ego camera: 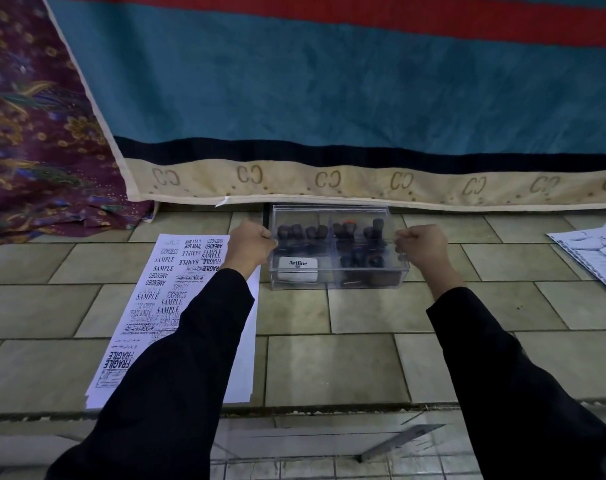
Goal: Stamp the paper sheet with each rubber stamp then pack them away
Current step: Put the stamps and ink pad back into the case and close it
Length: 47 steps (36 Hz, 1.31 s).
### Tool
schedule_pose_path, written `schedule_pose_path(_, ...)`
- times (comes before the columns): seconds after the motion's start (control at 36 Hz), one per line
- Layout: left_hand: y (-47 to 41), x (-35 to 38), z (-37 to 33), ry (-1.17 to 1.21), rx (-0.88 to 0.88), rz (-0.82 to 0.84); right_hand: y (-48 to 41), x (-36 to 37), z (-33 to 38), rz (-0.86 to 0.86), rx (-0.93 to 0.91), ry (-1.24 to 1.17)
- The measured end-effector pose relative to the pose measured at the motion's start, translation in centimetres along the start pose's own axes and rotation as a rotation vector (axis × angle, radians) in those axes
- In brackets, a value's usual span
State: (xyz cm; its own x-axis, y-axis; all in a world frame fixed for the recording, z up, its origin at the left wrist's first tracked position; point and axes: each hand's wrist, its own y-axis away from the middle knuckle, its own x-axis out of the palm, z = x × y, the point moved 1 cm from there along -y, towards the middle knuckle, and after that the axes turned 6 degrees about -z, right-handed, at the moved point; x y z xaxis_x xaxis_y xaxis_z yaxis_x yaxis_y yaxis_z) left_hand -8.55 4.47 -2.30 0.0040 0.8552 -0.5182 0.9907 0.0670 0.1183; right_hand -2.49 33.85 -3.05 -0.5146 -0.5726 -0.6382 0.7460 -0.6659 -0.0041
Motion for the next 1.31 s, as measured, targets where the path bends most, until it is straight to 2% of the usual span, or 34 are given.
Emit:
schedule_pose_path(0.11, 0.3, -0.3, 0.0, 0.000, 0.008, 0.024, 0.4, -0.3, -0.1, -0.025, -0.016, 0.074)
schedule_pose_path(0.44, 1.5, -0.8, 0.9, 0.044, 0.020, 0.031, 1.6, -0.8, -0.2, 0.010, 0.007, 0.092)
schedule_pose_path(0.67, 3.9, -1.5, 2.5, 0.076, -0.037, 0.084, 3.3, -1.9, -2.1, 0.095, 0.112, 0.026)
schedule_pose_path(0.83, 5.5, -2.0, 4.0, 0.141, -0.094, 0.134, 5.7, -2.5, -3.9, 0.093, 0.149, -0.080)
schedule_pose_path(1.31, 6.8, -2.5, 4.1, 0.163, -0.091, 0.148, 7.1, -2.9, -4.3, 0.115, 0.163, -0.163)
